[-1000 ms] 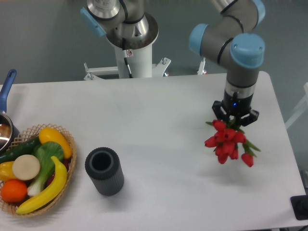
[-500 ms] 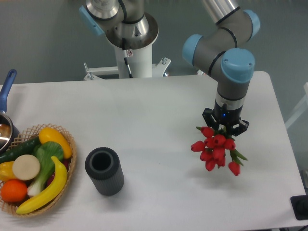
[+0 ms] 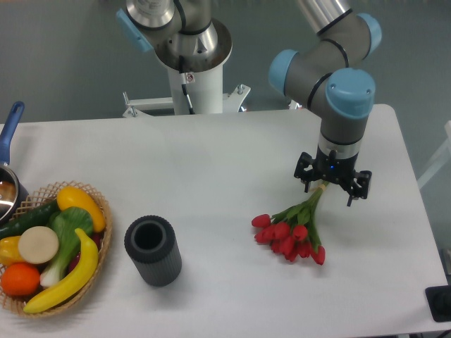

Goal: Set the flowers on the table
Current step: 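Lower the tulips onto the table and open the gripper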

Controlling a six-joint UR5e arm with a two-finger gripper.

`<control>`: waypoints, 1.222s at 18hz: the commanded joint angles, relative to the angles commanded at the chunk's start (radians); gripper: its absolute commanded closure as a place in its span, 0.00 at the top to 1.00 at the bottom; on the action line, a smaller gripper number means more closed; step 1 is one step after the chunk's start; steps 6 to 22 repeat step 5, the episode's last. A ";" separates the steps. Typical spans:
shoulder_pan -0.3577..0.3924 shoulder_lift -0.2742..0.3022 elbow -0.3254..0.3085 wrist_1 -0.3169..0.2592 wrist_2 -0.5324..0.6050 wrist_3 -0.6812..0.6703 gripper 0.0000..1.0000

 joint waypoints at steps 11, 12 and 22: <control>0.011 0.014 -0.018 0.000 -0.002 0.000 1.00; 0.011 0.014 -0.018 0.000 -0.002 0.000 1.00; 0.011 0.014 -0.018 0.000 -0.002 0.000 1.00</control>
